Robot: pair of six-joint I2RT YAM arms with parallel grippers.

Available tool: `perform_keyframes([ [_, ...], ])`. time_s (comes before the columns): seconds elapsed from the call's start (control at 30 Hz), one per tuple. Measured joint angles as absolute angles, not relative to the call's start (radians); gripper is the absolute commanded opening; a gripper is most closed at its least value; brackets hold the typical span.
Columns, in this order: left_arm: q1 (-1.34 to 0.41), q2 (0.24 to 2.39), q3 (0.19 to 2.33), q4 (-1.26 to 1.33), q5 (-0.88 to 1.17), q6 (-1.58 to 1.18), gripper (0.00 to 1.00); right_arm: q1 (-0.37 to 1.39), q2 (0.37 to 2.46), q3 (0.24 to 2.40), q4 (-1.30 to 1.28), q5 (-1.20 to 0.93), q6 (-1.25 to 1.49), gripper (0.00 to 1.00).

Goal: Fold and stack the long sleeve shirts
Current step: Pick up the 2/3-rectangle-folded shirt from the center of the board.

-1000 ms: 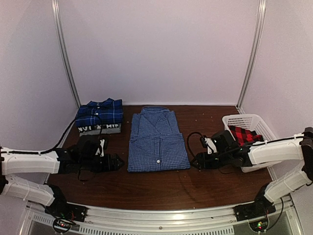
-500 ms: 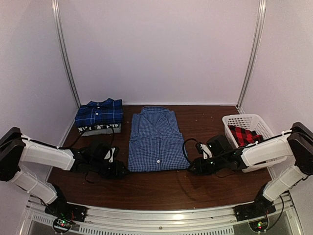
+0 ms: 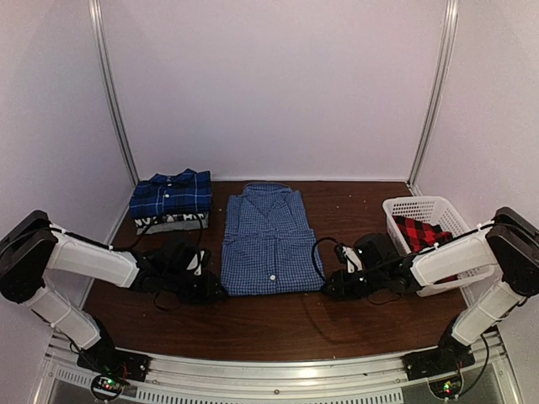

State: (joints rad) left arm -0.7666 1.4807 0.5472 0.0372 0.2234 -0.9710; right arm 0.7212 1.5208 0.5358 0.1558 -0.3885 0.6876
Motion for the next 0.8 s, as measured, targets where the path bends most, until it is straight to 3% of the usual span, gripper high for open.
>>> perform_keyframes([
  [0.3,-0.767,1.516,0.578,0.035,0.223,-0.970,0.31,0.712,1.560,0.536,0.224,-0.389,0.688,0.30],
  [0.5,-0.767,1.528,0.586,0.035,0.221,-0.968,0.21,0.709,1.584,0.538,0.263,-0.389,0.686,0.24],
  [0.67,-0.767,1.550,0.606,0.028,0.221,-0.959,0.02,0.709,1.594,0.541,0.266,-0.388,0.688,0.11],
  [0.8,-0.767,1.554,0.623,0.019,0.221,-0.952,0.00,0.709,1.596,0.545,0.254,-0.389,0.685,0.00],
])
